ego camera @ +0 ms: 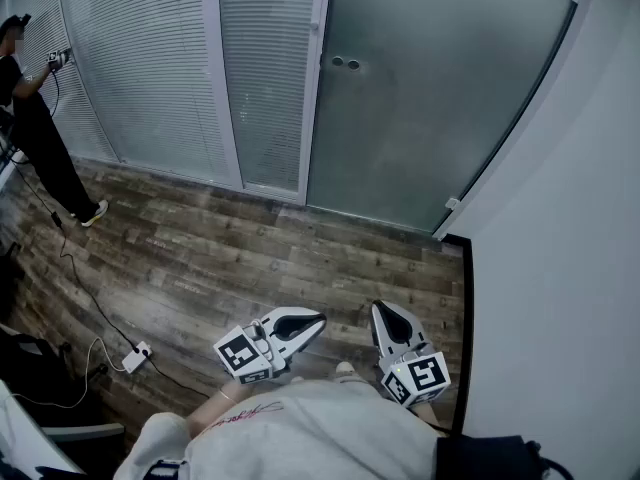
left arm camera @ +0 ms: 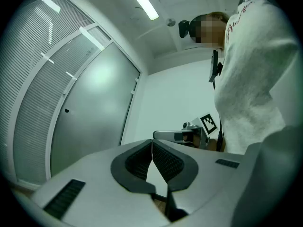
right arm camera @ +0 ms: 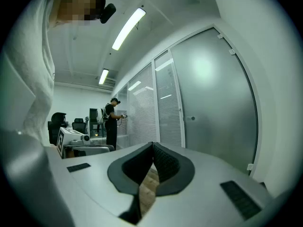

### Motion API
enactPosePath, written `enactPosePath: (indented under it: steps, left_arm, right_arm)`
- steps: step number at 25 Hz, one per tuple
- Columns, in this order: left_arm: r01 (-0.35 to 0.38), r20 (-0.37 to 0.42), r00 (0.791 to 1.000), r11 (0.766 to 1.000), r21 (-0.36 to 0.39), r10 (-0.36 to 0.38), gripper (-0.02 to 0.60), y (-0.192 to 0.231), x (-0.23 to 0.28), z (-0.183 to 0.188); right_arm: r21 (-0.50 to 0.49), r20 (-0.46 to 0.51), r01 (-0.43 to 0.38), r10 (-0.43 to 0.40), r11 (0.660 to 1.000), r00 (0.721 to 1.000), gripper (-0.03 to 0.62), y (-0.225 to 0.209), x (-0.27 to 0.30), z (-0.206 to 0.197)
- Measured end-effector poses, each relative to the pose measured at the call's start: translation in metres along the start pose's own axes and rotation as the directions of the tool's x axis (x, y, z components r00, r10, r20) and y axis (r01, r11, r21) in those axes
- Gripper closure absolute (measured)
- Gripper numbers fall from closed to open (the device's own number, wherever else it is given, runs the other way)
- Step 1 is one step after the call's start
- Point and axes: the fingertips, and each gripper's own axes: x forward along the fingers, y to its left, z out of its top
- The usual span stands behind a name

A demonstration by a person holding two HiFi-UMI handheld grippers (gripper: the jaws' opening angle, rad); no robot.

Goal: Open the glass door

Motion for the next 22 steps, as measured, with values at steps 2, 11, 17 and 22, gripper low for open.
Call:
enactPosePath:
  steps: [2,11,17,22]
  left_arm:
    - [-0.003,-0.001,1.000,1.000,0.000,0.003,0.563,0.002,0.001,0.000]
    - [-0.015,-0.008,1.000,1.000,-0.005,0.015,0.563,0.004,-0.002,-0.001]
    - [-0.019,-0.007,1.000,1.000,-0.009,0.019,0.563,0.007,-0.005,0.000]
    - [-0.007,-0.010,1.000,1.000,-0.015,0.007,0.563,0.007,-0.003,-0.002]
  right_arm:
    - [-0.007,-0.003,-0.007,0.007,1.000,1.000,0.576,0.000,0.002,-0.001]
    - [-0.002,0.001,-0.016,0.016,1.000,1.000,0.576,0.001,0.004,-0.002]
    - [0.012,0.061,-0.006,0.005,1.000,0.998,0.576,0.000,0.006,0.010]
    - [-0.041,0.069,0.024,-0.021,0.999,0.997,0.574,-0.004,0.004,0.011]
